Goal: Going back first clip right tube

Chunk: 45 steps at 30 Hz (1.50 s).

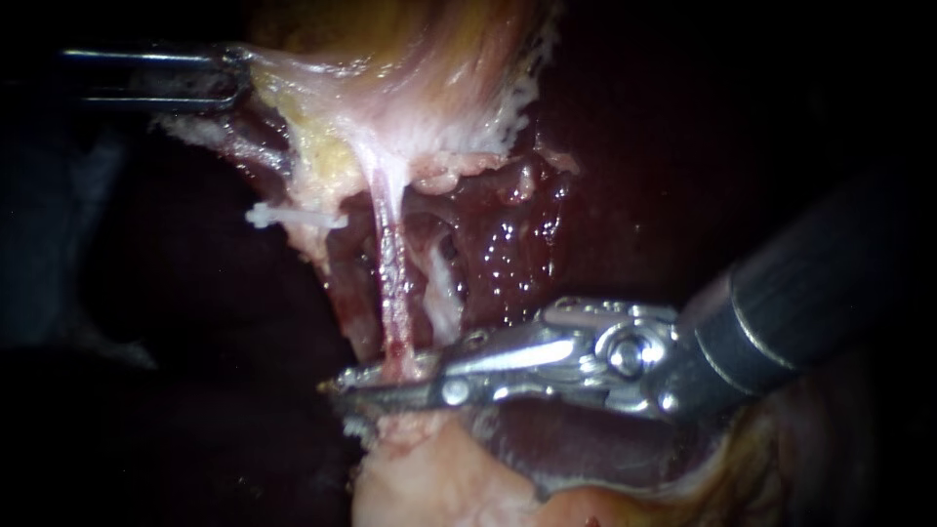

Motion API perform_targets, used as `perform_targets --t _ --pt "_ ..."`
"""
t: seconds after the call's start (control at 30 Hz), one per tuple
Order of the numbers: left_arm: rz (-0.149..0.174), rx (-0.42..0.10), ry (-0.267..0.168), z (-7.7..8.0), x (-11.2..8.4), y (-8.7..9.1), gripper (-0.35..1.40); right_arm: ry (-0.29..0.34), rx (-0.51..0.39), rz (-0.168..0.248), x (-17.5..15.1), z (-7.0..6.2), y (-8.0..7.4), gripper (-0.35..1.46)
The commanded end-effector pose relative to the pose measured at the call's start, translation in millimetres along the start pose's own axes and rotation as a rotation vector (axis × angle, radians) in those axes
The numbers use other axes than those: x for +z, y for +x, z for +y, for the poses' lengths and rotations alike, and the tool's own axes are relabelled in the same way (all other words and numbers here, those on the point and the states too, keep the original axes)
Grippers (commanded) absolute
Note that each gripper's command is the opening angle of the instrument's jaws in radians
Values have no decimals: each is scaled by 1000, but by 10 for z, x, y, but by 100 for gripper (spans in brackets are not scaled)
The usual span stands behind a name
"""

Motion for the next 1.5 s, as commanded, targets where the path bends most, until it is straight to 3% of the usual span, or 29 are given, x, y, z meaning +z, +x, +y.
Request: perform_targets --t 0.03,0.1,0.2,0.33,0.5,0.67,0.83,0.9,1.07,1.5 --pt "0 0 0 0 0 0 -35 0 -8 1 0 0 0 -35" --pt "0 0 0 0 0 0 -35 3 -44 -2 0 0 0 -29" --pt "0 0 0 0 0 0 -35 8 -68 -6 1 1 1 21" --pt "0 0 0 0 0 0 -35 7 -66 -5 7 2 5 43" --pt "0 0 0 0 0 0 -35 4 -149 -3 16 6 9 46" --pt "0 0 0 0 1 -1 -35 -69 -297 8 14 17 9 48" --pt "1 1 1 -1 1 -2 -35 -179 -460 -70 4 29 8 50" --pt "1 1 1 -1 1 -2 -35 -194 -500 -90 -6 32 6 50" --pt "0 2 1 -1 1 -2 -35 -200 -561 -94 -41 33 3 50" --pt "0 2 0 -2 1 -2 -35 -205 -673 -105 -148 19 6 50"
